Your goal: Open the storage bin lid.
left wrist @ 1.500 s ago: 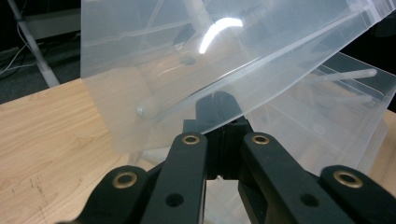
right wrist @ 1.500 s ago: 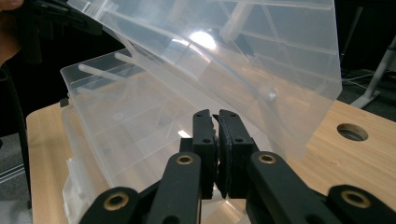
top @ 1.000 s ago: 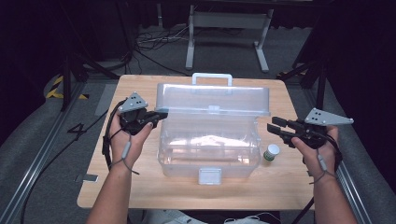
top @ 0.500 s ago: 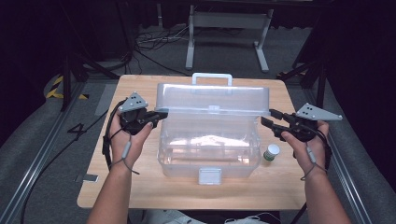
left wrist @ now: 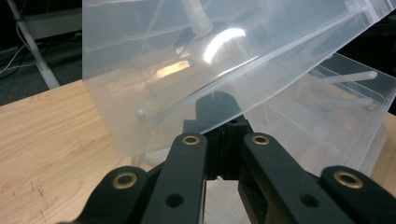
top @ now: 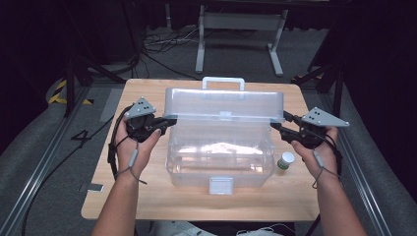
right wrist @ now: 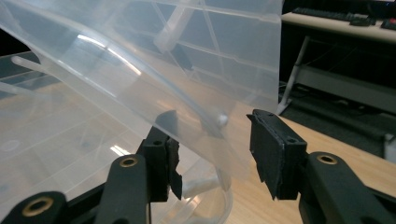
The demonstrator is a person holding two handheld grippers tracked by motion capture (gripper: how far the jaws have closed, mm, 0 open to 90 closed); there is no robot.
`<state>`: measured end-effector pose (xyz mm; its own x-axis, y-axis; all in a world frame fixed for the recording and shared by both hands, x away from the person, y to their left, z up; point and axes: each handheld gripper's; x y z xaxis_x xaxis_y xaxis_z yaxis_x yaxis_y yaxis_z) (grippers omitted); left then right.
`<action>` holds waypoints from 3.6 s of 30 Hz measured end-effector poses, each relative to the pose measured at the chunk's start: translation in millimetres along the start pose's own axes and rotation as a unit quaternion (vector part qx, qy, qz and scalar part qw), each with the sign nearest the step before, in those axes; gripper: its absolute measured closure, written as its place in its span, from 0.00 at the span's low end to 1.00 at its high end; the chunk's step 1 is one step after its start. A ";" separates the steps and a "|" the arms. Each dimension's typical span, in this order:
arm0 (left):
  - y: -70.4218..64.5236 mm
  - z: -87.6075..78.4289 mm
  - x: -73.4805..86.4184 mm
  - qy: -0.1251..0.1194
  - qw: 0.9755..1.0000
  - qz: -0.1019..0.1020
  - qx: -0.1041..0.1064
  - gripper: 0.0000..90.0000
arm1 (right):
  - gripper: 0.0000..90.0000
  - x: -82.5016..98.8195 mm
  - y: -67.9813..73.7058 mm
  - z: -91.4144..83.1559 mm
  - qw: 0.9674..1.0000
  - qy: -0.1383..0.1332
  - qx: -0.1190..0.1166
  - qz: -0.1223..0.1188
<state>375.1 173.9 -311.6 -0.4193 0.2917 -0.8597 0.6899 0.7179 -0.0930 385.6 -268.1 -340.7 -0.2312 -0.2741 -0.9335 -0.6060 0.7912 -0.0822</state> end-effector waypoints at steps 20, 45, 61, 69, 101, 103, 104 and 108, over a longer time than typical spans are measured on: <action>-2.7 0.6 2.5 0.013 1.000 0.003 0.000 0.97 | 0.59 -10.2 16.1 11.7 0.995 -0.017 0.100 0.002; -5.4 -9.9 7.0 0.036 0.999 -0.001 0.020 0.86 | 0.72 -18.4 14.4 21.3 0.989 -0.040 0.131 0.061; -8.0 -21.0 13.3 0.056 0.998 0.004 0.036 0.85 | 0.83 -30.2 9.1 24.0 0.985 -0.049 0.137 0.091; -10.1 -23.2 15.4 0.069 0.997 0.014 0.043 0.83 | 0.85 -38.9 2.2 27.4 0.984 -0.031 0.135 0.114; -41.5 3.2 49.6 0.176 0.972 0.076 0.136 0.77 | 0.83 -52.4 -16.6 41.1 0.985 -0.002 0.108 0.138; -42.9 7.3 52.7 0.184 0.970 0.076 0.142 0.77 | 0.83 -52.3 -18.2 41.7 0.985 -0.002 0.106 0.138; -43.2 9.6 54.2 0.190 0.968 0.077 0.146 0.77 | 0.83 -52.2 -18.7 42.2 0.985 -0.004 0.104 0.141; -42.2 19.5 62.1 0.206 0.963 0.076 0.154 0.76 | 0.83 -53.1 -19.3 43.4 0.984 -0.003 0.105 0.141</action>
<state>331.4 149.4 -370.8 -0.4538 0.6508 -0.6088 0.8780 0.4432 -0.1807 442.6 -245.2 -304.6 -0.3630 -0.0252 -0.9314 -0.3469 0.9314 0.1100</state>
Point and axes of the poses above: each handheld gripper's, and its own axes: z roughly forward along the jaws, x roughly out of its underside, y roughly to its left, and after that the axes turned 4 degrees about y, right-handed
